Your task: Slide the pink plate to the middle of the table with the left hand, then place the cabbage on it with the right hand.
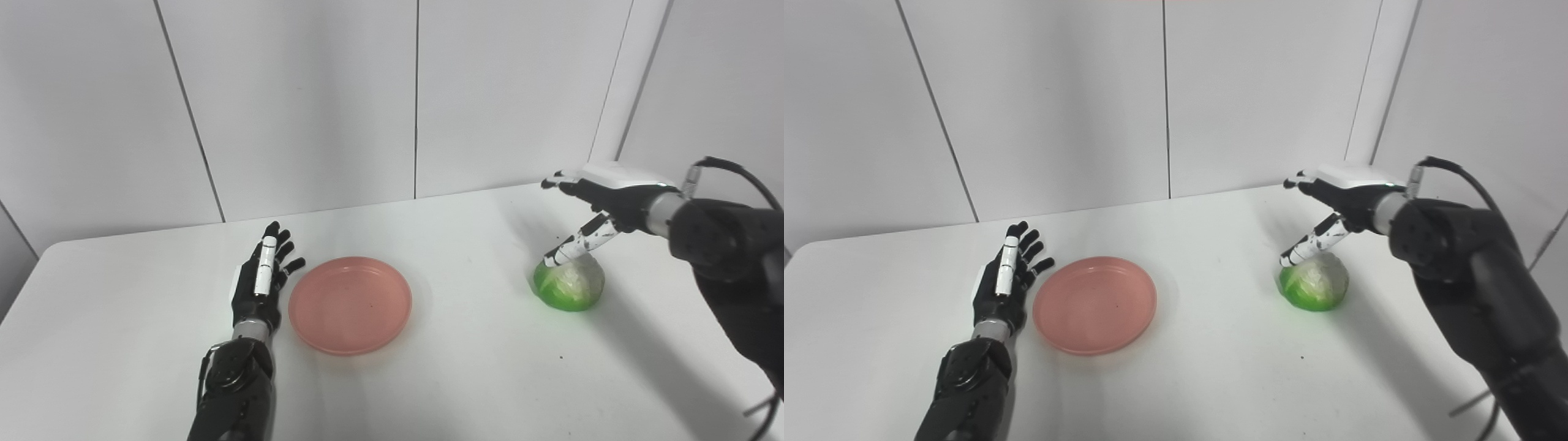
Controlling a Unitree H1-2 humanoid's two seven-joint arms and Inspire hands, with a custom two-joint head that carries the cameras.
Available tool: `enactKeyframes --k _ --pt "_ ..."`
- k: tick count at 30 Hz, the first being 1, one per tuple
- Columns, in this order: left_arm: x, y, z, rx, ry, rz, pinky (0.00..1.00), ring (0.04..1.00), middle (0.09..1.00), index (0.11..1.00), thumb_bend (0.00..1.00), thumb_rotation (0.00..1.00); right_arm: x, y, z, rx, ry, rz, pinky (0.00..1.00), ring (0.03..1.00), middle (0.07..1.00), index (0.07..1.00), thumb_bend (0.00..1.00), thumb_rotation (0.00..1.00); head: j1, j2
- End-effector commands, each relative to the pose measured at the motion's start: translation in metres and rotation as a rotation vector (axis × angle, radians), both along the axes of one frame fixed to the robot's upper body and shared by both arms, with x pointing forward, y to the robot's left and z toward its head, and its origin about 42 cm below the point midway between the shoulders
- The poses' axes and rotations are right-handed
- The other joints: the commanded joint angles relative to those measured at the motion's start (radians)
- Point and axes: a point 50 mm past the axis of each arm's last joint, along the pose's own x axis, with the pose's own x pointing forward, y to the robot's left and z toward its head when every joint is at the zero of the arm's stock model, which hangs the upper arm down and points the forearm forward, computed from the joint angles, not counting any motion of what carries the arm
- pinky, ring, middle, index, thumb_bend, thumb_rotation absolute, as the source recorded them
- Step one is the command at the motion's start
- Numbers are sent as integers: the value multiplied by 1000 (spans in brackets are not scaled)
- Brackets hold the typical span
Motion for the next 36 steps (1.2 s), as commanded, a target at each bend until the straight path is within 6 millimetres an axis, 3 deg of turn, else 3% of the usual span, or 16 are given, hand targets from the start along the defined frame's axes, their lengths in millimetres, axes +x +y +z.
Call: enactKeyframes --k 1,9,14,19,20,23,25,30,36 --pt "-14 6 -31 1 132 4 761 905 916 904 717 818 8 -3 30 -58 -50 -1 751 961 1000 932 1000 454 0 1" --pt "-14 8 -33 -3 142 5 746 911 919 906 732 801 33 1 23 -109 116 -11 779 977 1000 978 1000 460 0 4" --pt "-14 7 -34 5 144 4 747 907 923 920 732 814 39 3 20 -129 169 -2 980 998 1000 970 1000 453 3 4" --pt "-15 7 -35 5 147 1 761 919 924 922 734 810 41 6 15 -152 201 -11 1000 1000 1000 970 1000 454 6 7" --pt "-15 7 -35 7 151 3 758 918 923 922 735 809 42 7 13 -141 211 -12 1000 1000 1000 970 1000 455 6 7" --pt "-15 9 -35 6 153 5 757 912 924 928 735 808 42 6 7 -138 233 -4 793 981 1000 977 1000 447 6 7" --pt "-15 10 -34 -1 151 3 766 920 931 933 729 811 42 7 4 -170 235 -7 759 980 1000 974 1000 454 8 13" --pt "-16 12 -34 0 144 -2 778 922 930 928 731 810 44 7 -6 -237 237 -17 729 972 1000 963 1000 445 13 20" --pt "-16 12 -34 12 141 -5 773 918 931 934 734 820 45 3 -23 -235 215 -28 774 975 1000 942 1000 405 20 24"
